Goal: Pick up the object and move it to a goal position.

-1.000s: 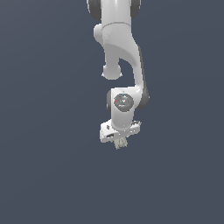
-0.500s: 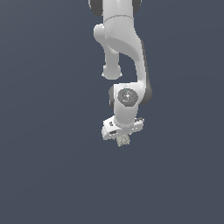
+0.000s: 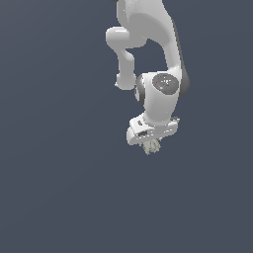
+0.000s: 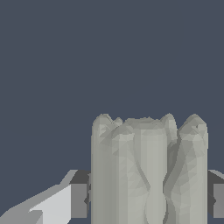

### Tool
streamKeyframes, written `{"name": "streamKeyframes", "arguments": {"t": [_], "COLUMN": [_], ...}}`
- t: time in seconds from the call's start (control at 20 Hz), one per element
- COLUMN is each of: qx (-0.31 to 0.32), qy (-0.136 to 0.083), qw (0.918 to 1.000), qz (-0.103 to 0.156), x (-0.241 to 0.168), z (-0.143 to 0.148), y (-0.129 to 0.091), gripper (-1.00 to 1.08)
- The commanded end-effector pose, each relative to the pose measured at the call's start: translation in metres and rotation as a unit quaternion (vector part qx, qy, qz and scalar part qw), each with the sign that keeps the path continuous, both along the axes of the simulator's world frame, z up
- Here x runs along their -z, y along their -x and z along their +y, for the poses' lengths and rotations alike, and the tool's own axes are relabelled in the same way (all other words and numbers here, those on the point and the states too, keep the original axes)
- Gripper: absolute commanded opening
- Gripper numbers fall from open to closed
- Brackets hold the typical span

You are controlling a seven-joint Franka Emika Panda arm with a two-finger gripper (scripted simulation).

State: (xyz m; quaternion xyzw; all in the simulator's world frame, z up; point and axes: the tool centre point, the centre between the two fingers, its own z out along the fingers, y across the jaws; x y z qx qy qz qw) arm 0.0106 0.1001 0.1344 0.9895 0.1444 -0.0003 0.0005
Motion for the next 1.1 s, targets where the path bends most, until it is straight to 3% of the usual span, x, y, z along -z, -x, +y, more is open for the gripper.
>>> {"name": "streamKeyframes", "arguments": {"t": [0.0,0.55,1.05], "qx": [0.0,0.0,0.0], "qy": [0.0,0.0,-0.001], "qw": [1.0,1.0,1.0], "qz": [0.0,0.0,0.0], "x": [-0.025,-0.1,-0.106], "z": [0.016,0.065,0.07], "y": [0.006,0.022,0.022], "gripper": [-1.0,-1.0,-1.0]}}
